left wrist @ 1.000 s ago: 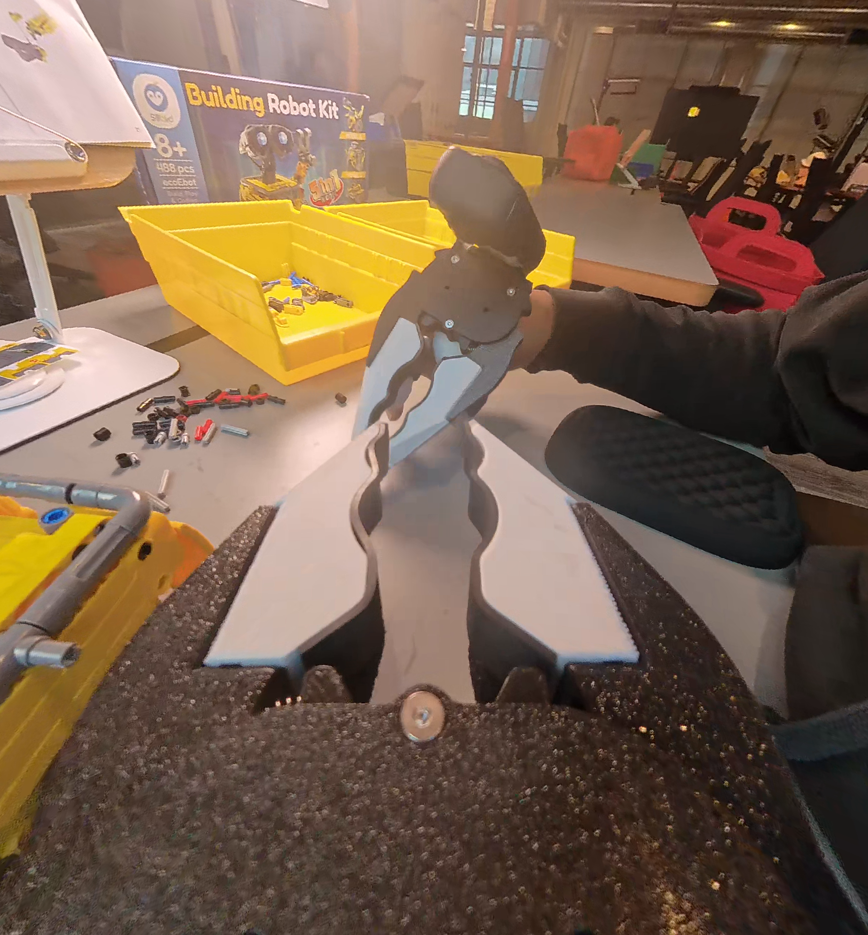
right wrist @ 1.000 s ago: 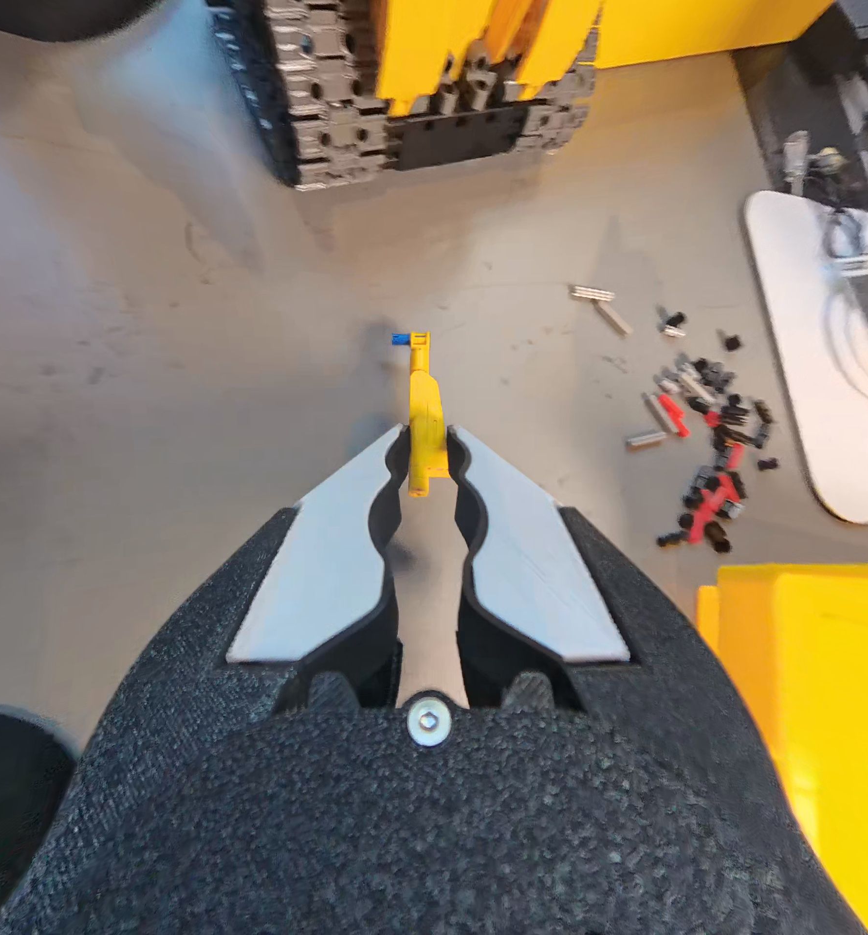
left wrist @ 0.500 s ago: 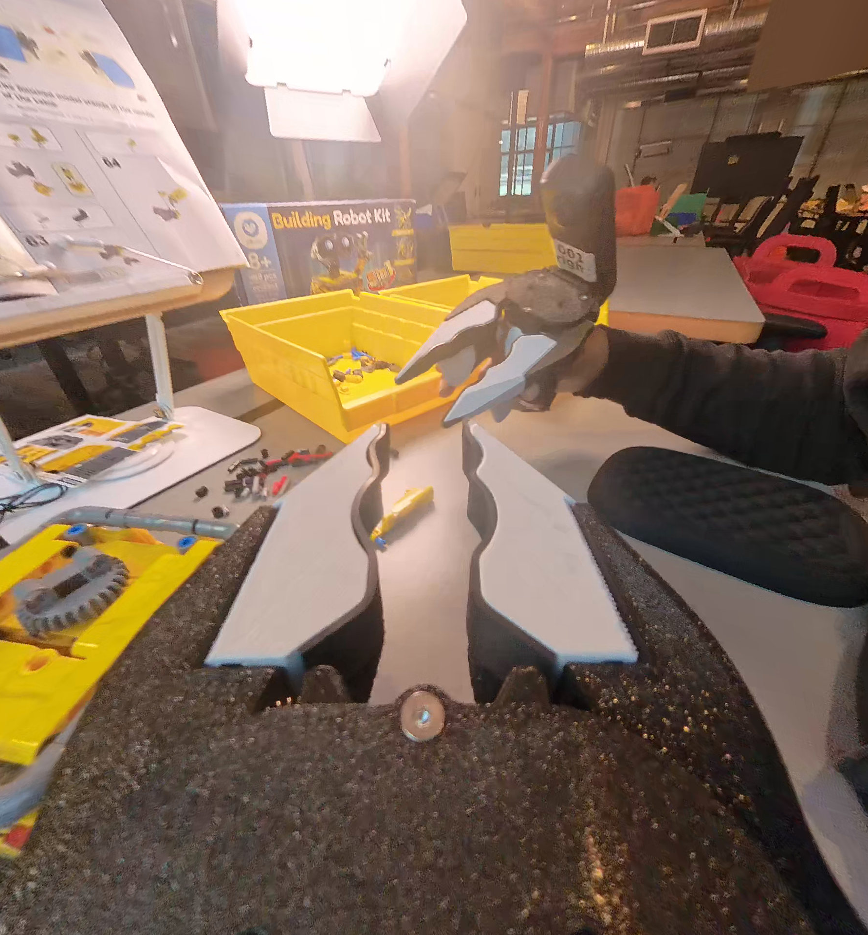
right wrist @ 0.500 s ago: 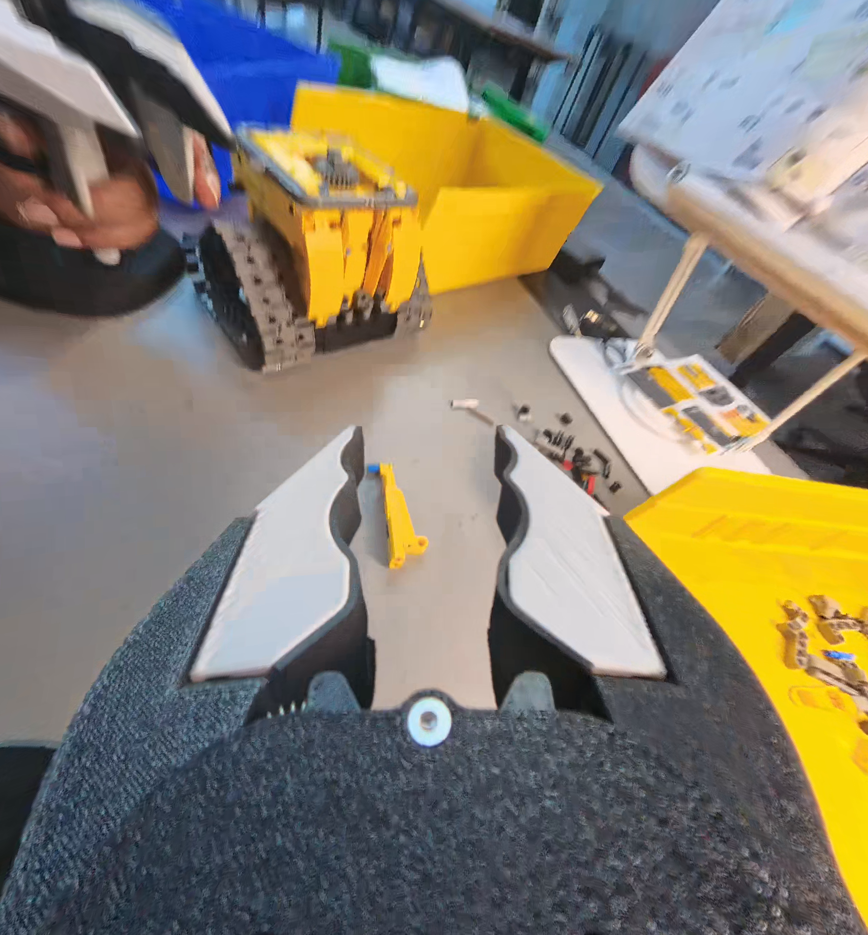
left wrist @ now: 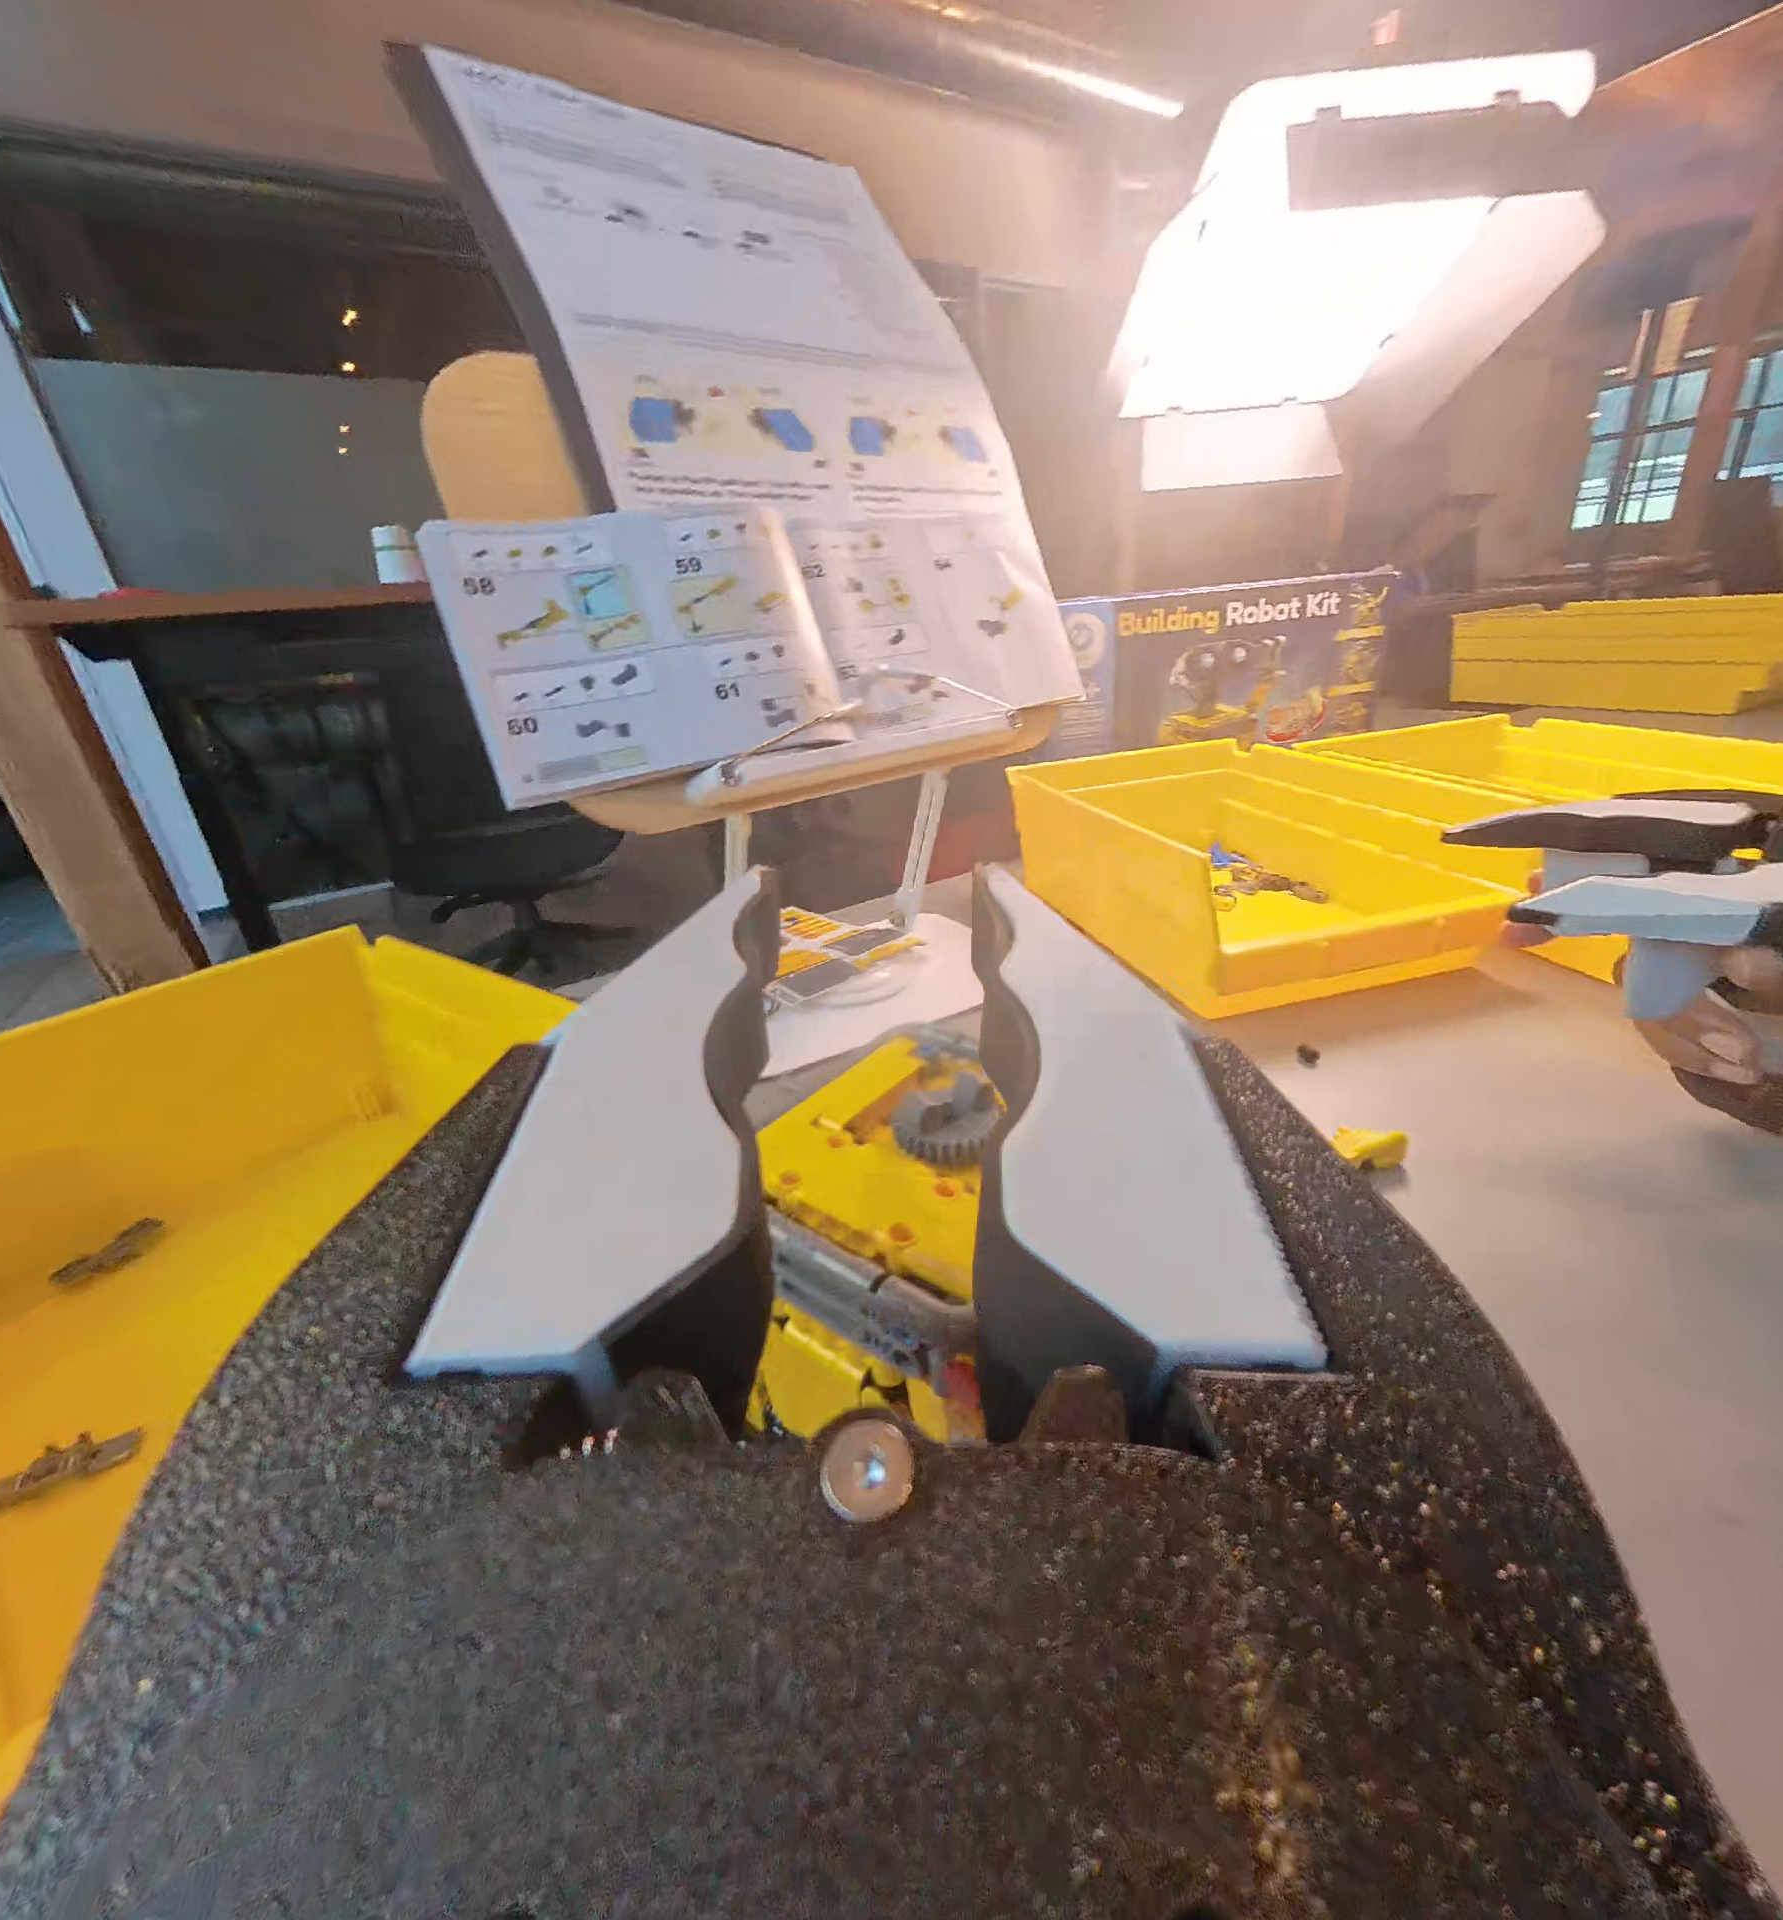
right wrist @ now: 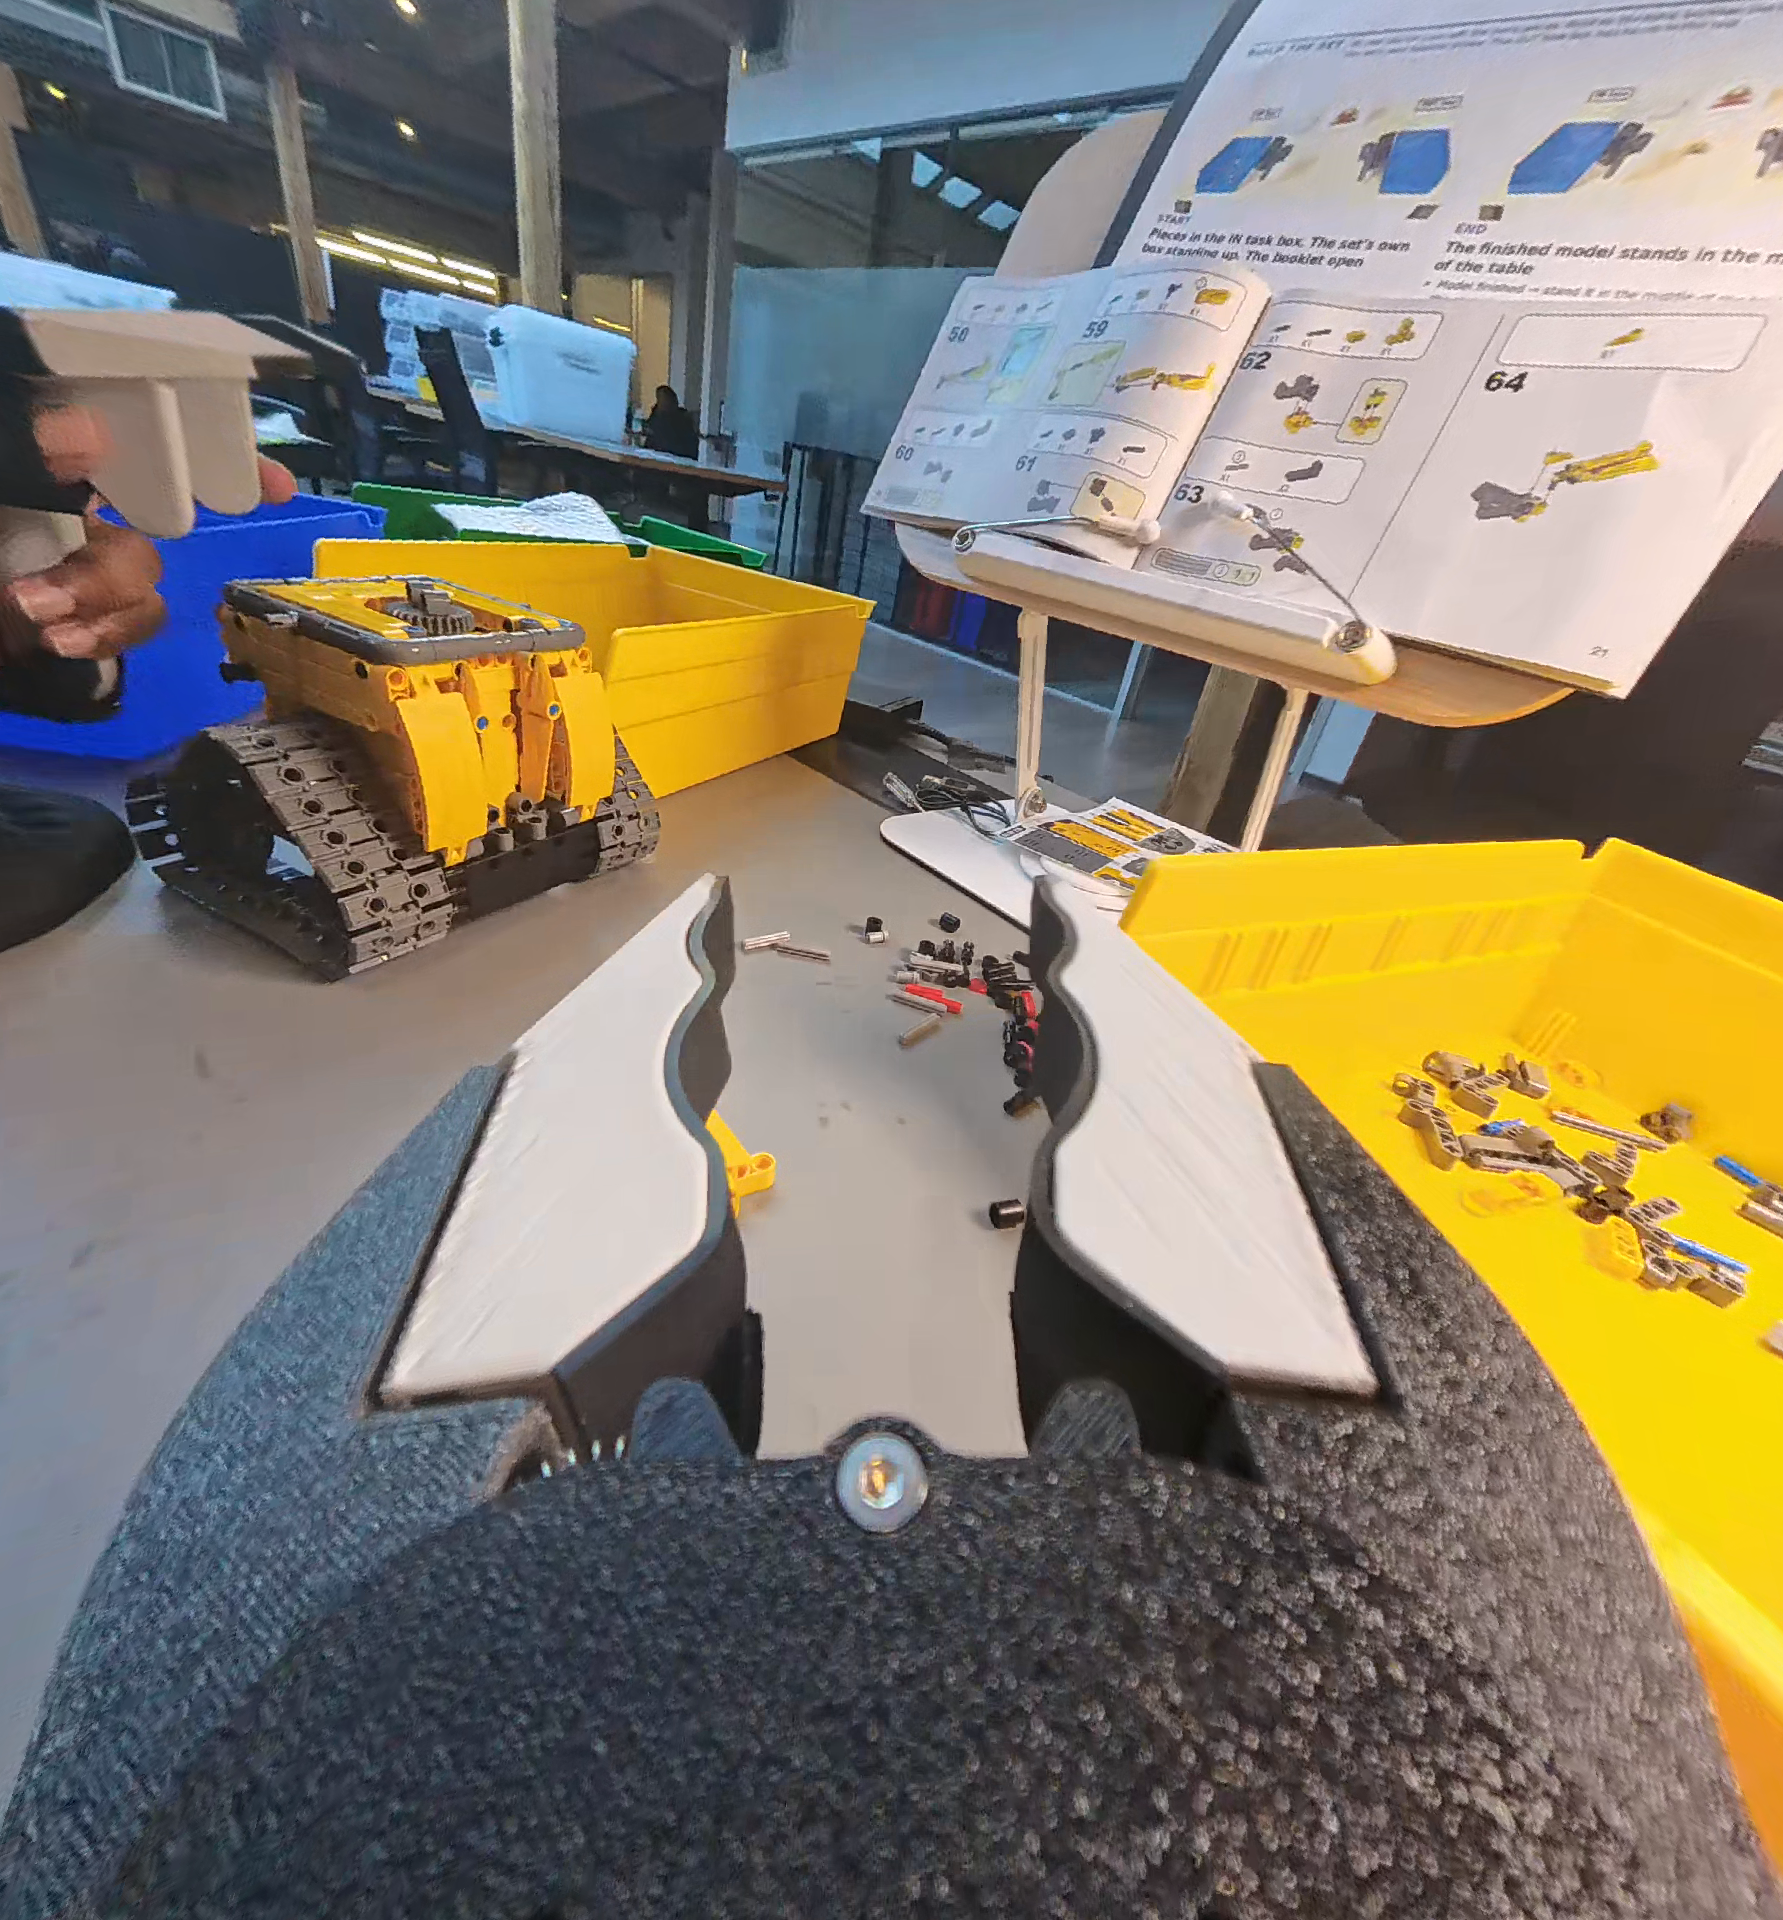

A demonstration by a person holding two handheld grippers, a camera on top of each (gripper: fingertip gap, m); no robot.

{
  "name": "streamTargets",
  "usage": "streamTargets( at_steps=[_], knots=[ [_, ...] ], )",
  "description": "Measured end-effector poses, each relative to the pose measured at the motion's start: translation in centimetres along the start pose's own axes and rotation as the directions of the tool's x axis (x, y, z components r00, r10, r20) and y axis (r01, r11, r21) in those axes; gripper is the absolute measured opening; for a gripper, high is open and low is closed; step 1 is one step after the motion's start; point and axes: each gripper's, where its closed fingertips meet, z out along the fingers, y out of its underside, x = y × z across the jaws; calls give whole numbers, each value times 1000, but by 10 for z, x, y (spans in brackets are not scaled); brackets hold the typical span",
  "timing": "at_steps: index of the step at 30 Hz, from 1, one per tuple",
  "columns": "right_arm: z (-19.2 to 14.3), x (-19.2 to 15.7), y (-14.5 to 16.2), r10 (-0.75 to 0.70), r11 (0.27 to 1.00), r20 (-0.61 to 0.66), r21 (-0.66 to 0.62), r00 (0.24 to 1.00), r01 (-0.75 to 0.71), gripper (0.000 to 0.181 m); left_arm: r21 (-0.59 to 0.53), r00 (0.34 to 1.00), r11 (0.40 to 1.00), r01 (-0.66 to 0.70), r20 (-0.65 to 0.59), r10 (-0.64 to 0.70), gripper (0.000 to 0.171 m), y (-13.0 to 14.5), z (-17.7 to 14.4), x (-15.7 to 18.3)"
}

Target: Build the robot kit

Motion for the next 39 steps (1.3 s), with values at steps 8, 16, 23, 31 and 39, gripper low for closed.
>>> streamTargets(
  at_steps=[8, 16, 23, 31, 39],
  knots=[
    [1, 4, 0, -6, 1000, -53, 15, 999, 7, 55, -59, 994, 992, 108, 23, -107, 42, 23, 6, -12],
    [3, 4, 1, -2, 1000, -49, 8, 999, 3, 54, -74, 987, 984, 160, -3, -161, 47, 28, 9, -9],
    [3, 3, 2, -13, 1000, -43, 3, 999, 13, 54, -120, 989, 983, 141, -24, -145, 57, 36, 13, -1],
    [2, 7, 2, 2, 1000, -58, 6, 998, -2, 54, -136, 988, 979, 149, -24, -154, 59, 40, 14, -1],
    [18, 15, -23, -37, 999, -93, 34, 995, 40, 36, -103, 991, 986, 131, 3, -132, 58, 37, 11, -6]
  ],
)
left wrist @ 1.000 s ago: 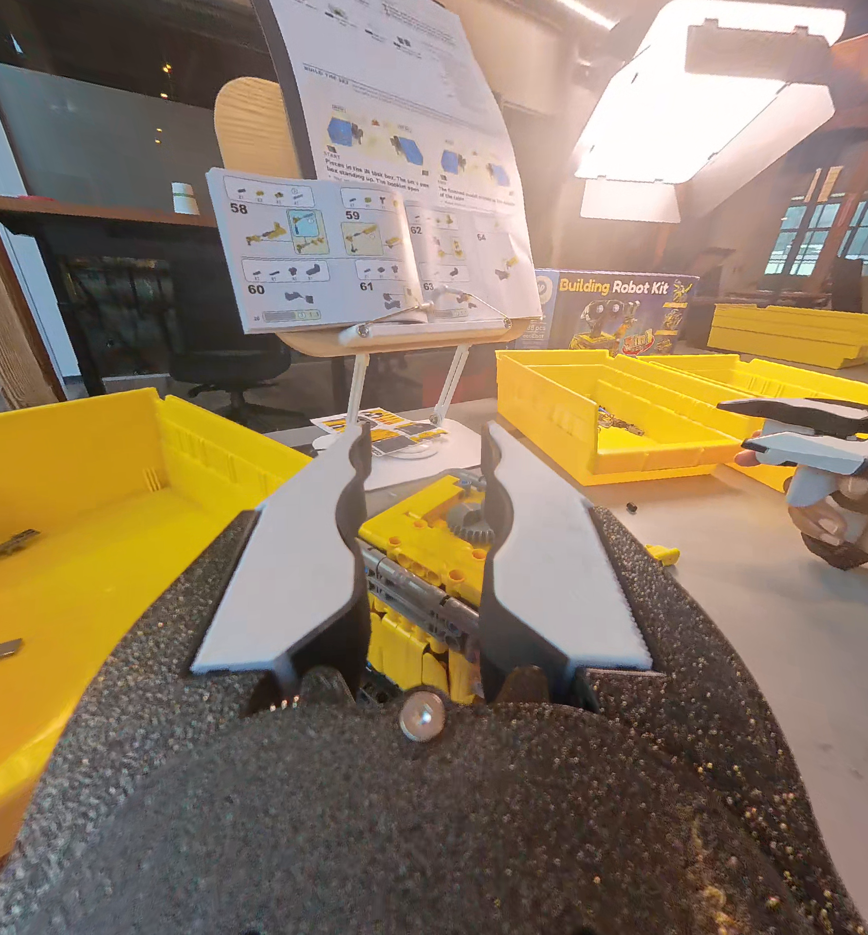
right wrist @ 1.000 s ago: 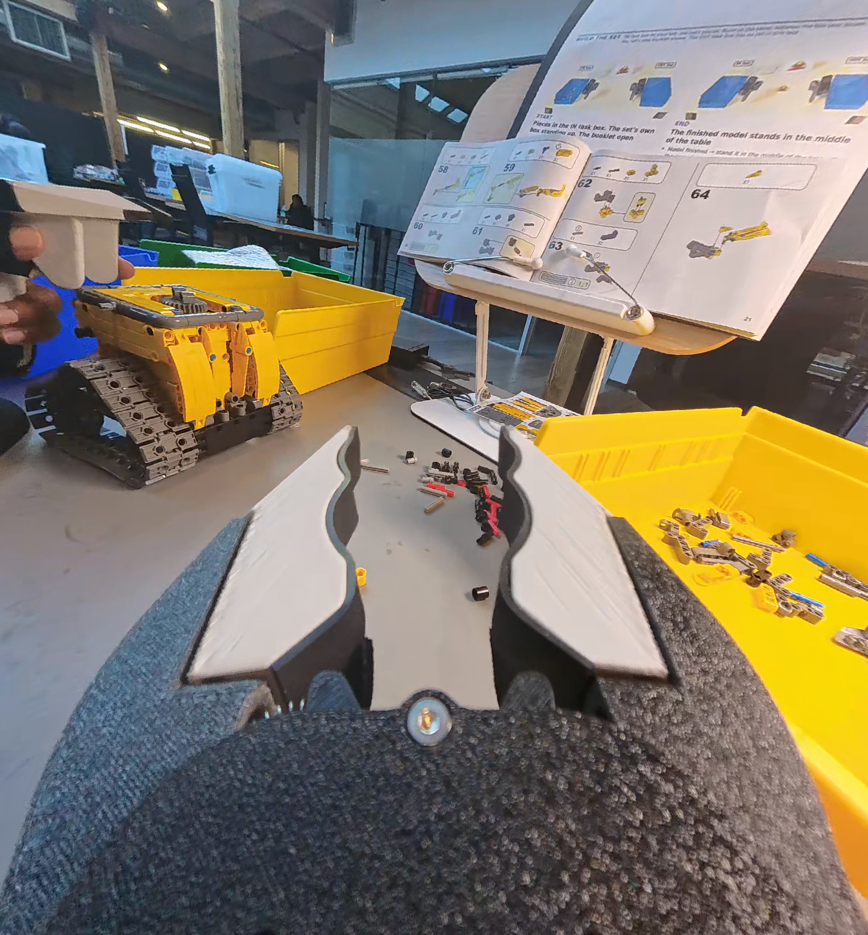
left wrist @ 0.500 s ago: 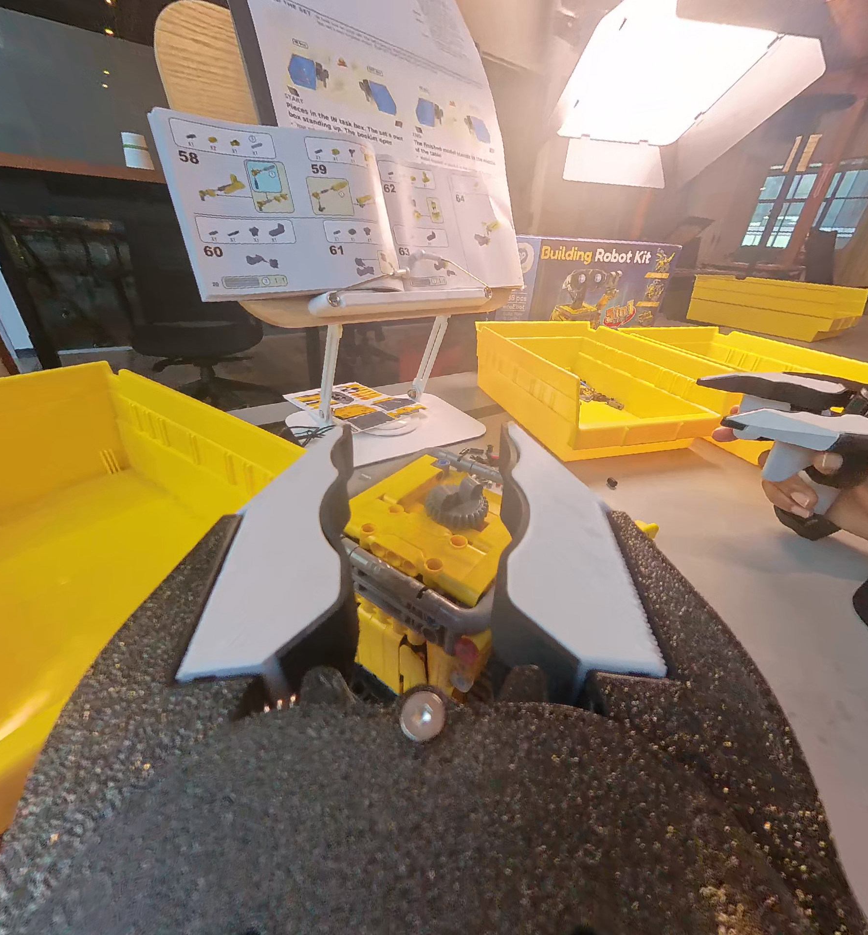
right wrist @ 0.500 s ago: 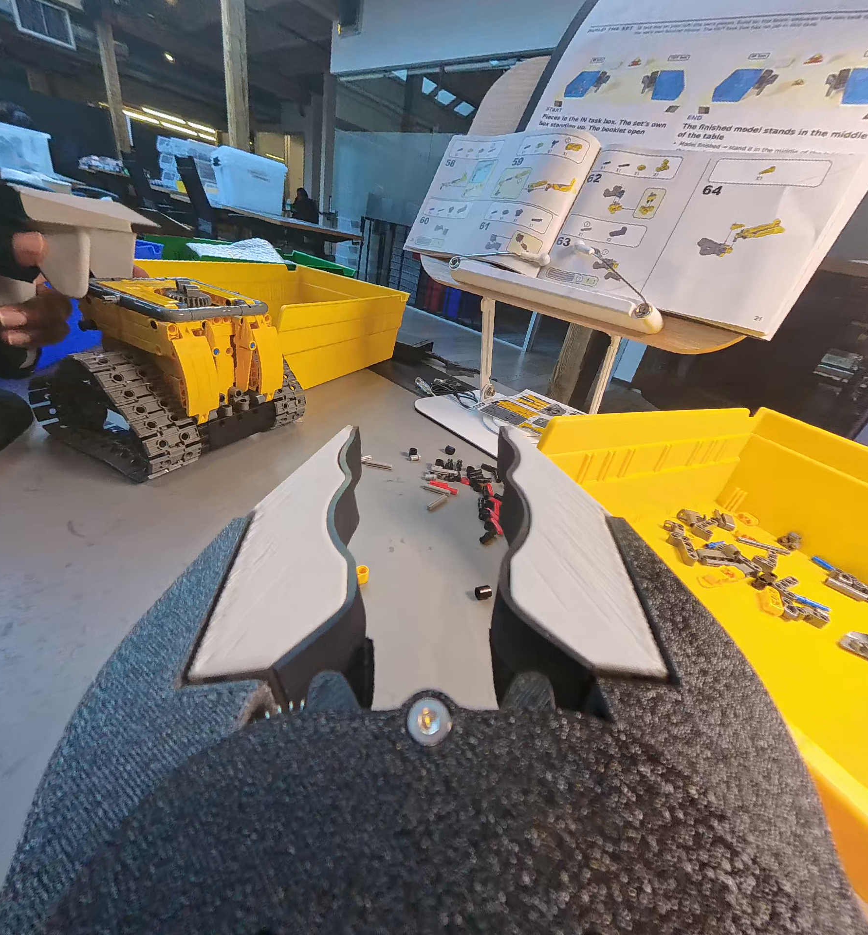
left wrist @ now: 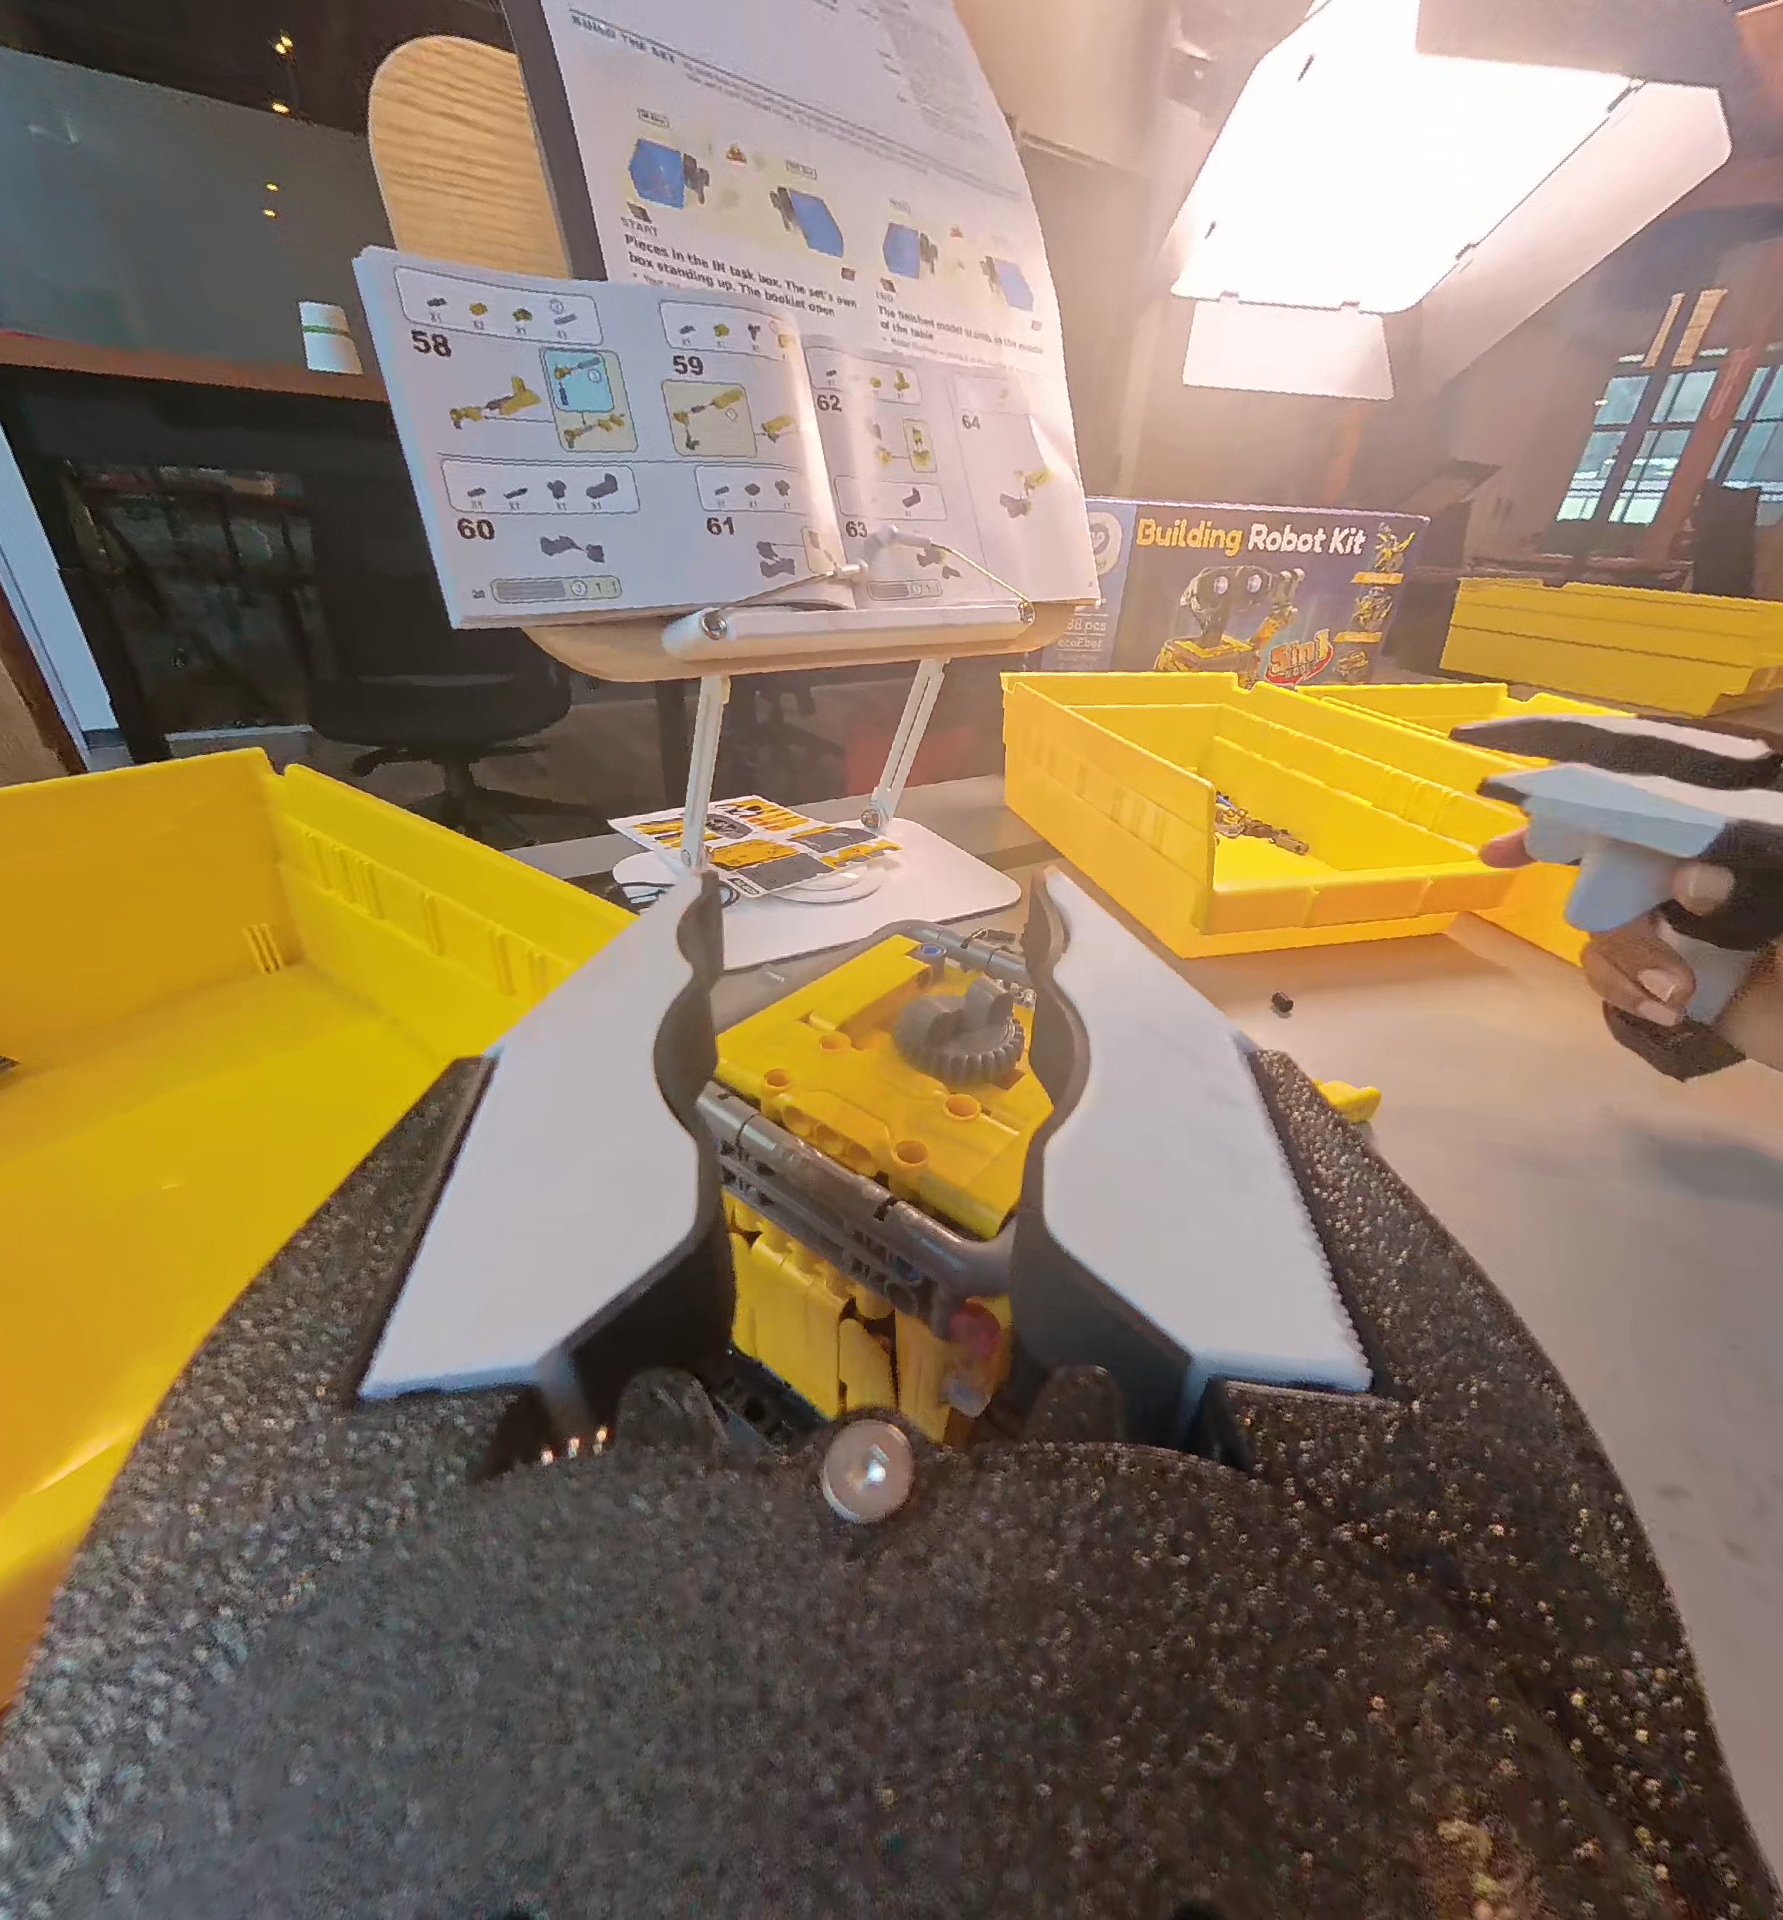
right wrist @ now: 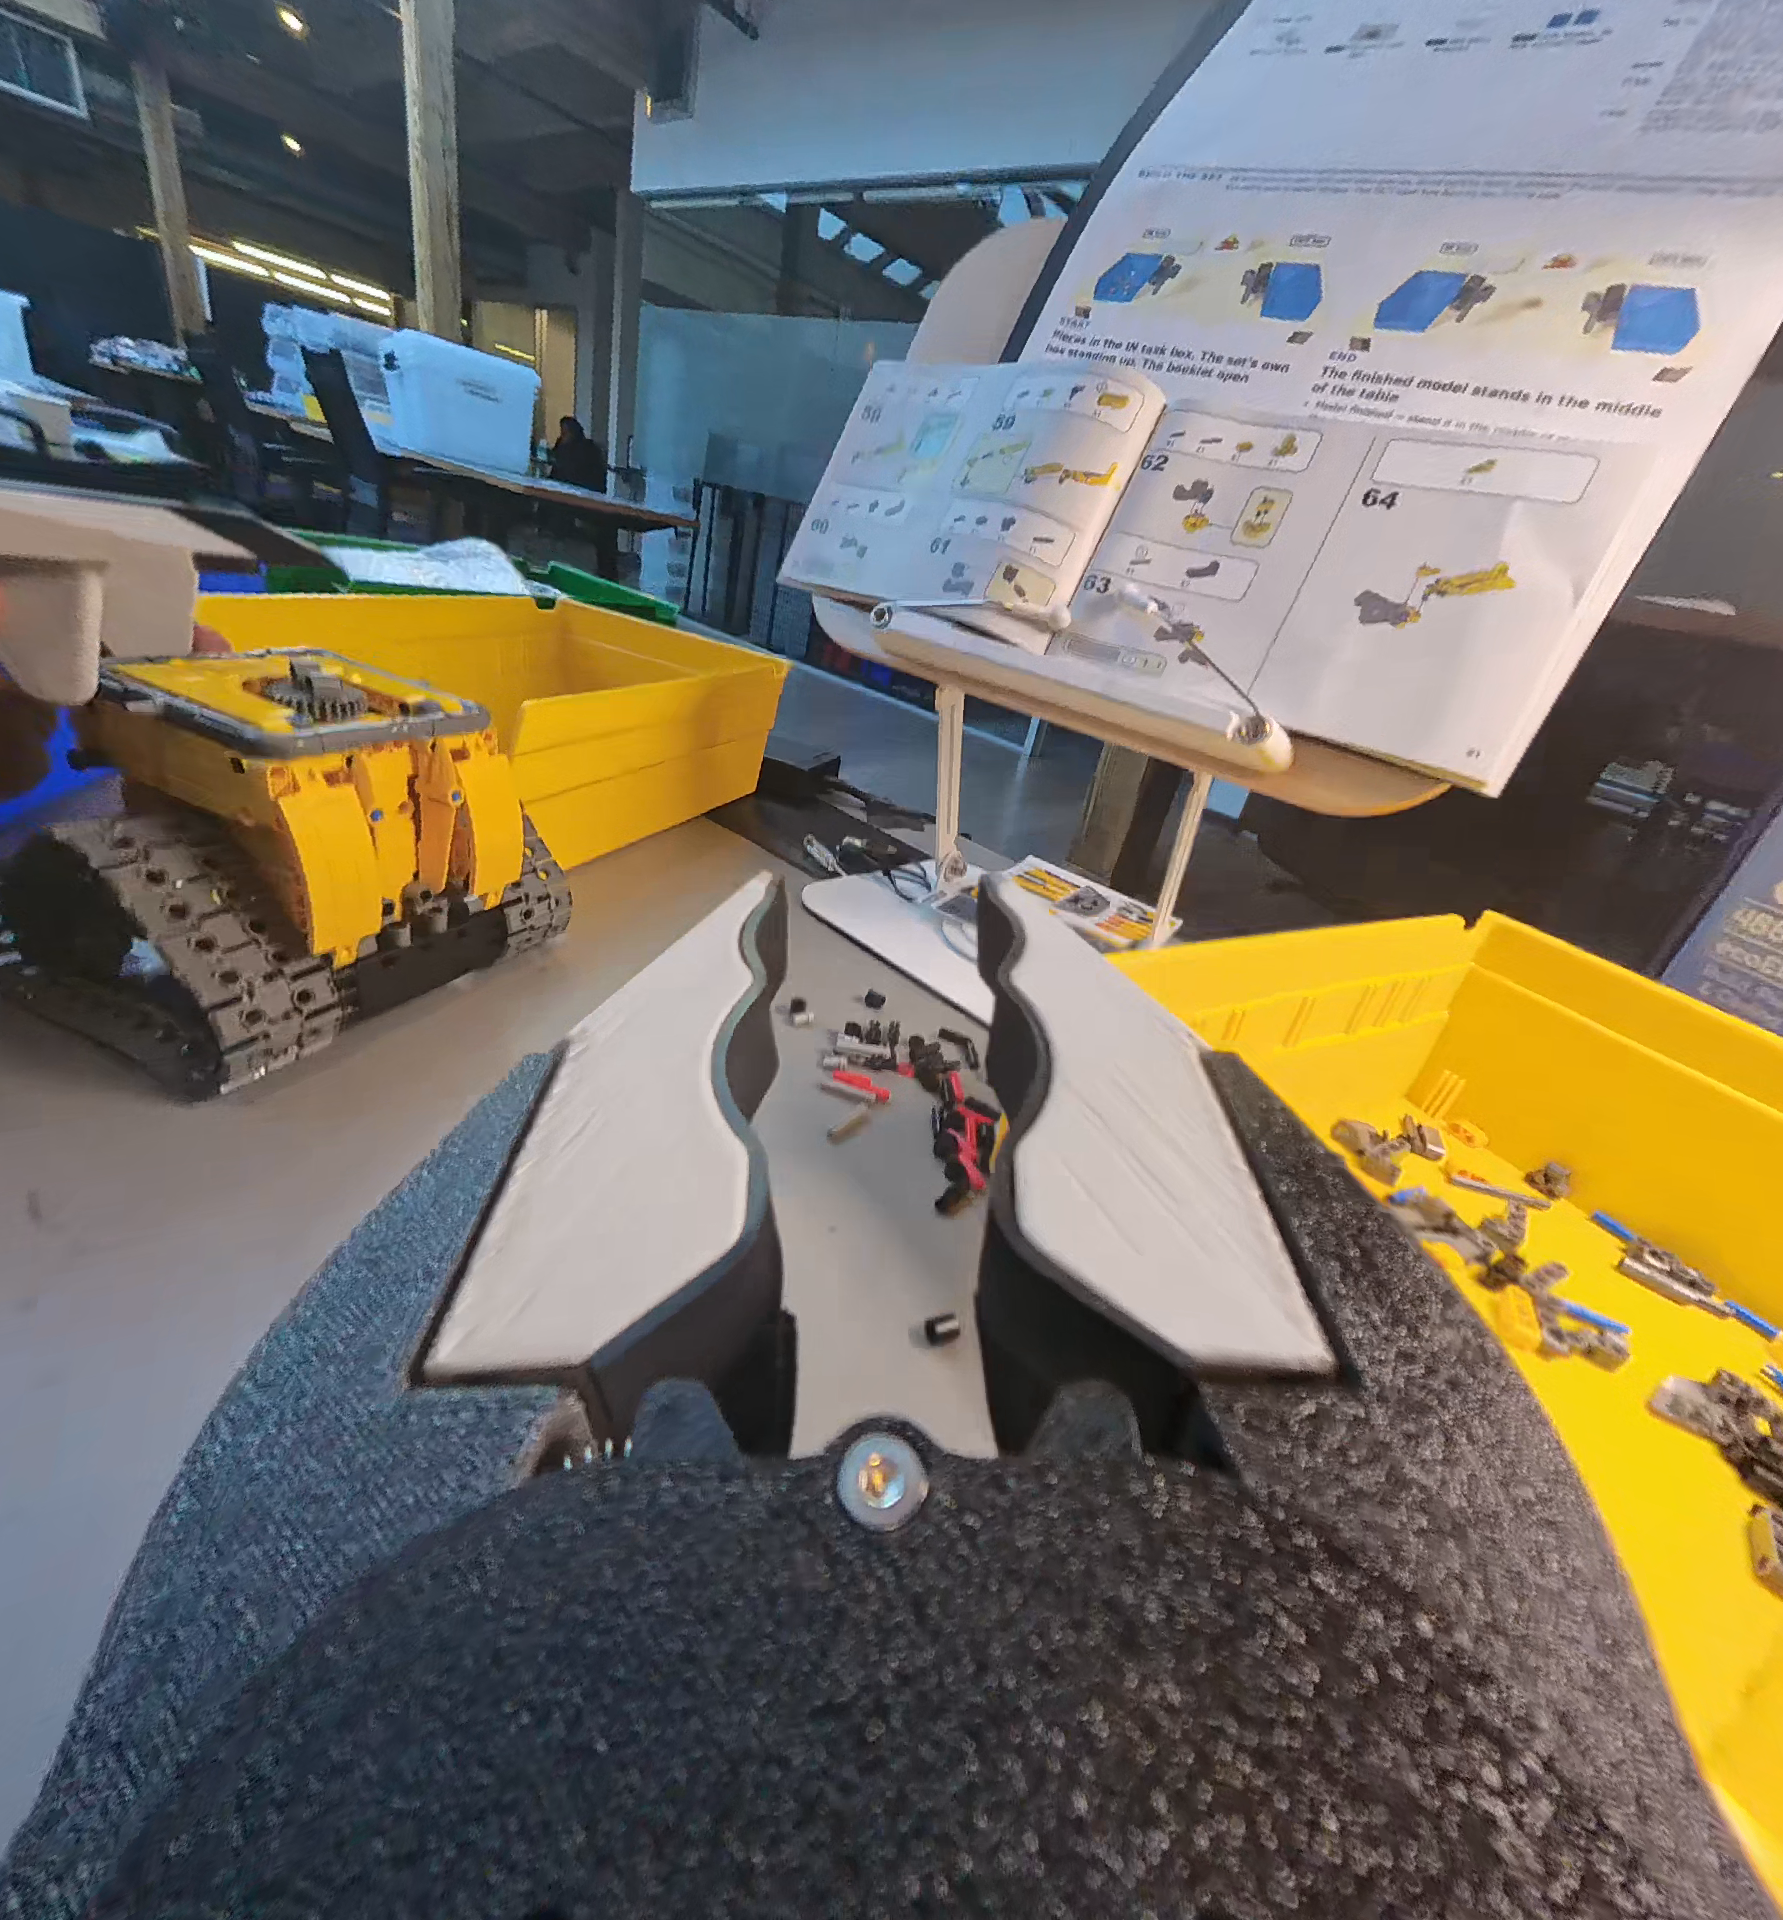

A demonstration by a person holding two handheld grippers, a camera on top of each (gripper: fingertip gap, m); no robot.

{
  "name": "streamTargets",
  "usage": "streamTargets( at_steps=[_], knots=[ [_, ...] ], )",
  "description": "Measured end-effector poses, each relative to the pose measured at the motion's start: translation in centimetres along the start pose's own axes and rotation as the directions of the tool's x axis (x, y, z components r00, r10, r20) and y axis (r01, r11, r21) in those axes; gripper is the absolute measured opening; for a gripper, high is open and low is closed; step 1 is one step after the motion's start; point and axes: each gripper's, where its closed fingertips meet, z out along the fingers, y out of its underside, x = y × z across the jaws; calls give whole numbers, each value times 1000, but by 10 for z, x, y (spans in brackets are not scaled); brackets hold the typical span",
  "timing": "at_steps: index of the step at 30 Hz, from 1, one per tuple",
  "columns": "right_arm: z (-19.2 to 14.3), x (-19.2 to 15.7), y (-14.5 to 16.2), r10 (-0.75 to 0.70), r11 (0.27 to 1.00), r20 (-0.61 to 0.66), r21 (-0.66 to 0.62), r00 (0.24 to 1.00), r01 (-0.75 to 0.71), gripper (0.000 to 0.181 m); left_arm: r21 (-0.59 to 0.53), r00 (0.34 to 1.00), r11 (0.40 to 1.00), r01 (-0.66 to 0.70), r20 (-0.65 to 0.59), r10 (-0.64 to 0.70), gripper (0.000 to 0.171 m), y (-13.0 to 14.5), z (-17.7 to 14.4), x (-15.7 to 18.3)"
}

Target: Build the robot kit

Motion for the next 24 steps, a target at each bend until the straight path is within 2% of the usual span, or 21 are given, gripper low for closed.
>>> streamTargets(
  at_steps=[5, 9, 11, 14, 17, 20, 24],
  knots=[
    [63, 0, -48, -43, 998, 16, 49, 999, 42, 23, 15, 1000, 1000, 11, -8, -11, 57, -3, -1, 1],
    [137, 4, -86, -40, 995, 14, 93, 999, 39, 13, 14, 1000, 1000, -8, -15, 8, 57, -1, 0, 5],
    [176, 10, -95, -46, 996, 2, 83, 999, 45, 11, 8, 1000, 1000, -15, -18, 15, 56, 1, 1, 7],
    [227, 26, -96, -15, 998, -16, 54, 1000, 16, 10, 4, 1000, 1000, -19, -24, 19, 55, 1, 1, 9],
    [265, 43, -86, -75, 997, -60, 23, 995, 76, 7, 4, 999, 999, -33, -23, 33, 55, 2, 1, 8],
    [286, 53, -73, -147, 989, -89, 1, 985, 147, 0, 8, 999, 999, -49, -21, 50, 57, 3, 1, 3],
    [296, 59, -62, -150, 989, -104, -8, 983, 150, 0, 28, 998, 998, -47, -38, 48, 55, 1, 0, 5]
  ],
)
